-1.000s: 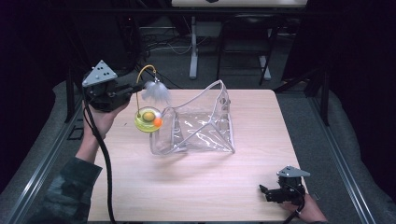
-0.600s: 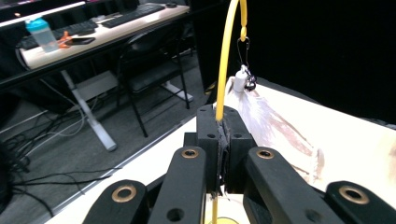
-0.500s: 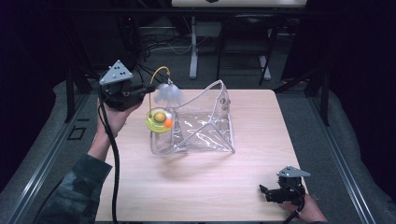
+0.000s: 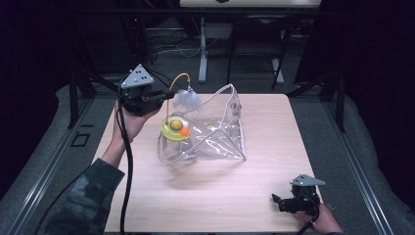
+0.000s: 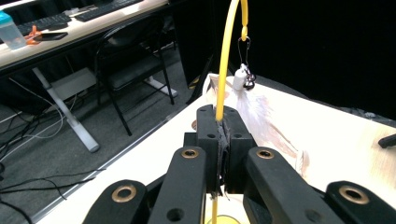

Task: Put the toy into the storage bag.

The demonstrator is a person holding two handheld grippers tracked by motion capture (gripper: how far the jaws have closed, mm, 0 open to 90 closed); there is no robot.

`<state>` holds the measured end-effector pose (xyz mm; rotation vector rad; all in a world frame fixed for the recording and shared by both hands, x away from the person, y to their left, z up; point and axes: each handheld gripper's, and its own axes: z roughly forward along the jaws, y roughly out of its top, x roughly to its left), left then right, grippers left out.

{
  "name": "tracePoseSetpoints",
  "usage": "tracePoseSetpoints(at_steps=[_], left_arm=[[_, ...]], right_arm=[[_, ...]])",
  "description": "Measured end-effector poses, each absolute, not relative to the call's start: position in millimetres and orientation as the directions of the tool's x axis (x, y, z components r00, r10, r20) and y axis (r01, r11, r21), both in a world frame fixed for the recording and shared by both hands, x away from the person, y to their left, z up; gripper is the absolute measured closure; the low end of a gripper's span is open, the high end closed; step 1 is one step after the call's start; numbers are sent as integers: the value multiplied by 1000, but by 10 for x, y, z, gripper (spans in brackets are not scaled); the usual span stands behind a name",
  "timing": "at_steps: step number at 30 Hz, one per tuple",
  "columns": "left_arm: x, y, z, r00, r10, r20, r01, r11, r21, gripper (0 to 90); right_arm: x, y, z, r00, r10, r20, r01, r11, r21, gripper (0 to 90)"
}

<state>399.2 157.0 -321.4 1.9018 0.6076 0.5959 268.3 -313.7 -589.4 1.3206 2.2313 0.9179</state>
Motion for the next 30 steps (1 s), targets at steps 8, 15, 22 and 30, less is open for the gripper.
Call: tracePoseSetpoints(at_steps=[8, 15, 22, 30], left_arm=[[4072, 1481, -3264, 758, 641, 122, 159, -363, 918, 884], [4139, 1413, -3318, 763, 636, 115, 173, -372, 912, 884], [4187, 1343, -3372, 766, 633, 112, 183, -381, 906, 884], [4239, 1266, -3477, 776, 622, 104, 194, -393, 899, 884]], right_arm=[[2682, -3136, -5896, -479, 878, 0, 622, 339, 706, 0], [2681, -3137, -5894, -476, 879, -6, 622, 342, 704, 0], [2680, -3135, -5897, -477, 879, 0, 621, 337, 708, 0], [2680, -3136, -5895, -481, 876, 7, 622, 337, 707, 0]])
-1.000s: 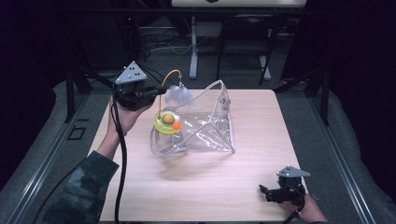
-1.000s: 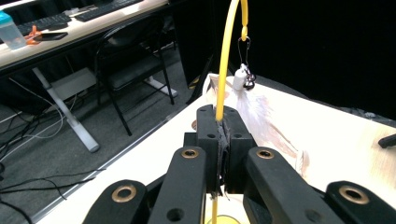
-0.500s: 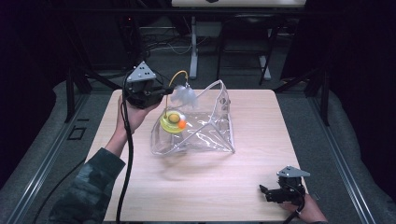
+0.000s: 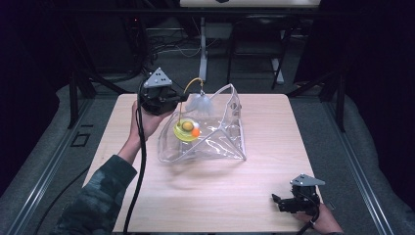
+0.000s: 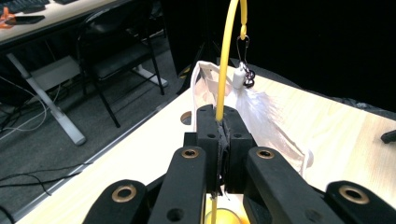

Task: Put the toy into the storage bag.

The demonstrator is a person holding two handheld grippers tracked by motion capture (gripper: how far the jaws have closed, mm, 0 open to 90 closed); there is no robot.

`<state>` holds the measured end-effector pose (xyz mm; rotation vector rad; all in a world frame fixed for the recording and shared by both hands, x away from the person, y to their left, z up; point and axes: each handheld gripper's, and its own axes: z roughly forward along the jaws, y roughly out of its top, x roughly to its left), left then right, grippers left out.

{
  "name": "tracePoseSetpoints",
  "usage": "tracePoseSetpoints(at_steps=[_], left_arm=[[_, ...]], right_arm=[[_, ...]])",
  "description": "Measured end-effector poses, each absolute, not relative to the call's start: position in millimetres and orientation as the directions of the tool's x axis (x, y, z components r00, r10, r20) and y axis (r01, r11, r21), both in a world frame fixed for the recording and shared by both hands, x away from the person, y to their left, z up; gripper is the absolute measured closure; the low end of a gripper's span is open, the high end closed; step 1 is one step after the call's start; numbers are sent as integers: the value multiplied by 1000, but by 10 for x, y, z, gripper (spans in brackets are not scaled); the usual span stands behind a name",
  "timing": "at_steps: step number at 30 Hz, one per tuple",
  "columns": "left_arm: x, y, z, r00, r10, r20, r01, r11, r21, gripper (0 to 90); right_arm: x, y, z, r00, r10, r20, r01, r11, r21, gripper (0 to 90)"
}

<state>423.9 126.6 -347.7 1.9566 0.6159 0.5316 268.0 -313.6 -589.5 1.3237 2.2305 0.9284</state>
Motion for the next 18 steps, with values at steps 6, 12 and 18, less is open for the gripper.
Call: tracePoseSetpoints(at_steps=[6, 12, 18], left_arm=[[4286, 1186, -3566, 784, 614, 91, 216, -407, 888, 884], [4321, 1082, -3669, 791, 606, 84, 231, -423, 876, 884], [4346, 985, -3775, 798, 597, 81, 251, -452, 856, 884]], right_arm=[[2679, -3135, -5895, -477, 879, 1, 622, 337, 706, 0], [2678, -3136, -5892, -478, 878, -2, 623, 340, 704, 0], [2679, -3137, -5893, -479, 878, -2, 621, 340, 706, 0]])
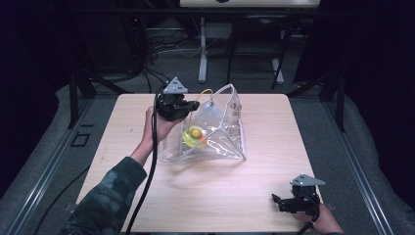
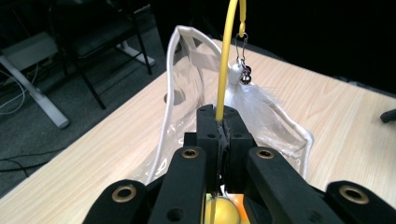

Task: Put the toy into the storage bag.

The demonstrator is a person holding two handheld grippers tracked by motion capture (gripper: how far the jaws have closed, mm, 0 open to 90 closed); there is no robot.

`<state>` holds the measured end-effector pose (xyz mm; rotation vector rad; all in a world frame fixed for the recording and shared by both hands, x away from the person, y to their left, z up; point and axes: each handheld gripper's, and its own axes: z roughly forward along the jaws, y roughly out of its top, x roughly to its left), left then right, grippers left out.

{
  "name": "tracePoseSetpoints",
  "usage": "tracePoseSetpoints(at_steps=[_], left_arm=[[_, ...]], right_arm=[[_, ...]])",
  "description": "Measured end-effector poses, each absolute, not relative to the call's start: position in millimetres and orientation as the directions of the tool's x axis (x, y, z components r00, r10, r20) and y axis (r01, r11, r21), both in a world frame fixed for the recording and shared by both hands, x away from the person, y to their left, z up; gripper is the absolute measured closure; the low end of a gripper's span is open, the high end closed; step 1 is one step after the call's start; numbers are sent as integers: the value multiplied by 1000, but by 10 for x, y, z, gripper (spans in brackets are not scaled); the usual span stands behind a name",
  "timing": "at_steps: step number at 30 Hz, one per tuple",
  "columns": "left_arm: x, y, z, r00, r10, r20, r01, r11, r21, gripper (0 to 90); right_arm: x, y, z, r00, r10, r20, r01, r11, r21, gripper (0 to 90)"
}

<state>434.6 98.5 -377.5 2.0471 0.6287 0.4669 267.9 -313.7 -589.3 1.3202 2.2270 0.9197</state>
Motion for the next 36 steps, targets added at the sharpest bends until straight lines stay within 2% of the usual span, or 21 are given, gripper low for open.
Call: tracePoseSetpoints(at_steps=[36], left_arm=[[4594, 935, -4209, 778, 627, 46, 306, -442, 843, 884]], right_arm=[[2678, -3135, -5897, -480, 877, 5, 620, 336, 709, 0]])
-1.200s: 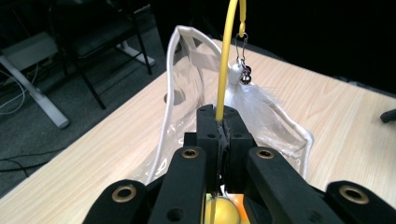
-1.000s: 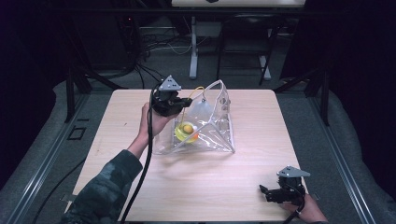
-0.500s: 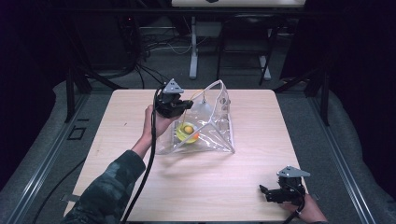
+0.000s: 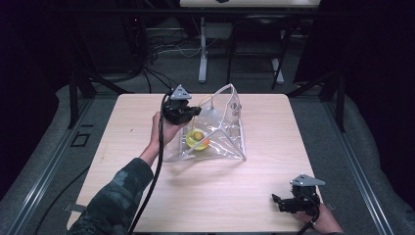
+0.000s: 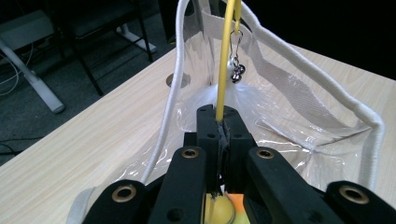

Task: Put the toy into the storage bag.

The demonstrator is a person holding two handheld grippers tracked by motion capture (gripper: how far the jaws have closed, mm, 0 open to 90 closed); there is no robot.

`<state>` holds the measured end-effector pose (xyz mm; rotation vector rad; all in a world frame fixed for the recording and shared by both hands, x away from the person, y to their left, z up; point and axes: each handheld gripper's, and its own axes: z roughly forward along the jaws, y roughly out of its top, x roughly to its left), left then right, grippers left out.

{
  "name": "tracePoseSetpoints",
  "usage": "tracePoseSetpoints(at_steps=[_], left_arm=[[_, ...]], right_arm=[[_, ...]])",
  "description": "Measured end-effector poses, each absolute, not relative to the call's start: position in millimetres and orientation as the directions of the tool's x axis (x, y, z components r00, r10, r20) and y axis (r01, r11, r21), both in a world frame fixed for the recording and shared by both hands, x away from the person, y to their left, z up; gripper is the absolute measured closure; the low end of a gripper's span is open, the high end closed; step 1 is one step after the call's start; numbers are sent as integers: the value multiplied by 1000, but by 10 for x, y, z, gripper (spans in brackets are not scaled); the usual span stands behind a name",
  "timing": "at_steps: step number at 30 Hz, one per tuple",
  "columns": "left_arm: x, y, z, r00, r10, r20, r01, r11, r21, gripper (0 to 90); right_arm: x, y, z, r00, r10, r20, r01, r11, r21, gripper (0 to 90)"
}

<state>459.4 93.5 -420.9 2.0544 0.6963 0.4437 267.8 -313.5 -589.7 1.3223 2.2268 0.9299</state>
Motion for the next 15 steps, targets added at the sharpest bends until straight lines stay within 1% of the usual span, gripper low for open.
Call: tracePoseSetpoints(at_steps=[15], left_arm=[[4640, 943, -4319, 773, 633, 27, 336, -446, 830, 883]], right_arm=[[2678, -3136, -5896, -479, 878, 0, 621, 339, 707, 0]])
